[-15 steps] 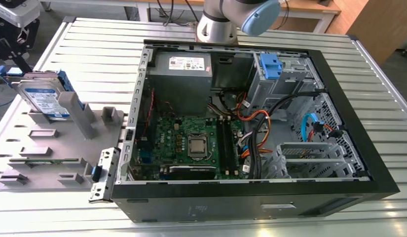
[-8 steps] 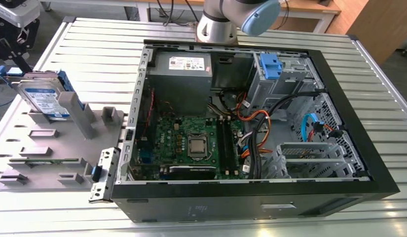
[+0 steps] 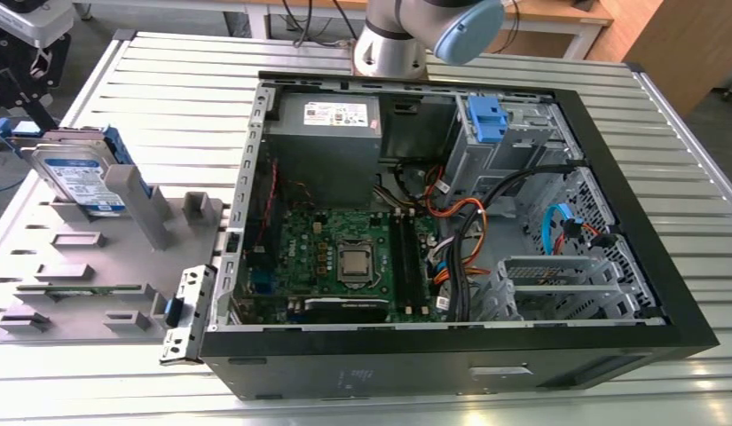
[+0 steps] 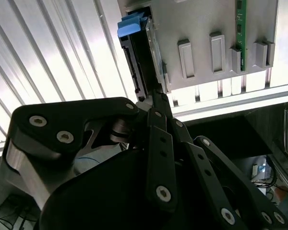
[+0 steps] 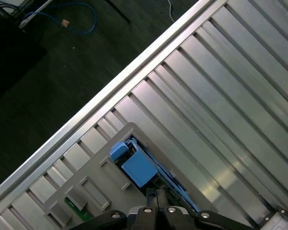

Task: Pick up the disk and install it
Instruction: 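Pick up the disk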

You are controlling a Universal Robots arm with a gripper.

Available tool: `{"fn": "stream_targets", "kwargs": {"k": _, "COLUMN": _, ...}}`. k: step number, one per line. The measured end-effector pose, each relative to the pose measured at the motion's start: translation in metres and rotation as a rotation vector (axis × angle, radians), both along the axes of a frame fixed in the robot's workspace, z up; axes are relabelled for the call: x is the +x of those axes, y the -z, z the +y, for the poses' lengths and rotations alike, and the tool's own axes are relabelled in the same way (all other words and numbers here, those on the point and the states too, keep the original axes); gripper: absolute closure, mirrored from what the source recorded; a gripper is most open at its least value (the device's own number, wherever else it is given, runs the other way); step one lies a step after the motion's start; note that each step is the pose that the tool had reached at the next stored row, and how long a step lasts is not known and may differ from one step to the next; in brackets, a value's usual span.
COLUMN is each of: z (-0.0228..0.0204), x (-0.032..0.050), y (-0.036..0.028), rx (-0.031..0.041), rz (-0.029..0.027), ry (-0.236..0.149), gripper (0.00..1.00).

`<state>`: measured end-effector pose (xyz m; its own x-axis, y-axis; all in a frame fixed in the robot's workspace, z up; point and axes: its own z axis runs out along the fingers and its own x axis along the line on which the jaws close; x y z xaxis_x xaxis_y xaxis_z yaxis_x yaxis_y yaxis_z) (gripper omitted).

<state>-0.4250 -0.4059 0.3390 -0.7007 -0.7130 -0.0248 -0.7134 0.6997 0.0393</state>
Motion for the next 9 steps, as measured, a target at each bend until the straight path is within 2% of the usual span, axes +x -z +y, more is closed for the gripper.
{"fn": "stream_targets", "kwargs": {"k": 9, "z": 0.0, "x": 0.0, "y": 0.0, "rx": 0.0, "rz": 0.0, "ry": -0.005, "gripper": 0.89}}
